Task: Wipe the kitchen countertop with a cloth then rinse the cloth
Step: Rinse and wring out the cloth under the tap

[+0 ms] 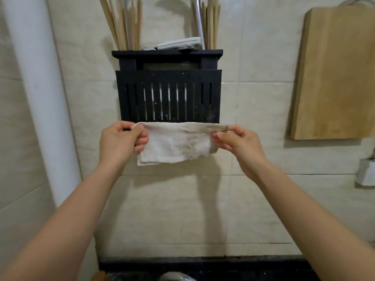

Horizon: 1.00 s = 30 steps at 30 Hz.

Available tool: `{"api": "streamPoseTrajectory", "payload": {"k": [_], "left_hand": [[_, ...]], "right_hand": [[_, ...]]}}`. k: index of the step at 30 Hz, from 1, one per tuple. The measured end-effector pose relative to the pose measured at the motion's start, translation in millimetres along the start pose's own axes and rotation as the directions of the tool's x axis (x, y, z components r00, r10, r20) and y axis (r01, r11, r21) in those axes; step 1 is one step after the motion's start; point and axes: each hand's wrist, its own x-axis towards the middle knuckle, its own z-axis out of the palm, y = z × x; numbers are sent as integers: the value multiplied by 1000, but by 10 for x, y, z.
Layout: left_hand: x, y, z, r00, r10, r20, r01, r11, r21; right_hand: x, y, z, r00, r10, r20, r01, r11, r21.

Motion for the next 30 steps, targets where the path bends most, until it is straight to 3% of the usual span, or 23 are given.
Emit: {"api": "streamPoseTrajectory", "payload": {"k": [3,5,8,12,15,20,23,25,27,29,30], "left_hand": [[28,-110,6,981,196,-14,-186,948,259],[-56,-219,-34,944,314,105,-329,855,400],[-126,-384,-95,860,392,327,-511,647,566],[19,-492,-158,794,344,502,-606,383,697],[174,-506,-161,777,240,581,-628,257,734],[374,-388,-135,827,54,560,-554,257,792],[413,-351,-157,846,-25,533,-480,401,780],[390,-354,-211,843,-27,538,-476,430,767],[382,-385,-265,842,-8,539,-487,415,768],[356,-419,-300,849,-3,528,-479,416,773],[335,-428,-311,852,4,524,-480,405,778]], "right_hand": [[-31,128,95,977,-188,98,210,929,-304],[-111,254,107,930,-271,248,366,737,-568],[-120,406,71,823,-417,386,549,413,-727],[13,409,56,803,-299,515,562,98,-821],[75,345,91,825,-196,531,543,15,-839],[252,297,164,921,-70,382,388,209,-898],[296,311,179,954,-47,297,297,303,-906],[303,334,157,958,-45,283,276,409,-870],[312,318,125,964,0,267,218,577,-787],[301,243,92,979,40,201,88,805,-587],[285,197,77,985,75,157,14,866,-500]]}}
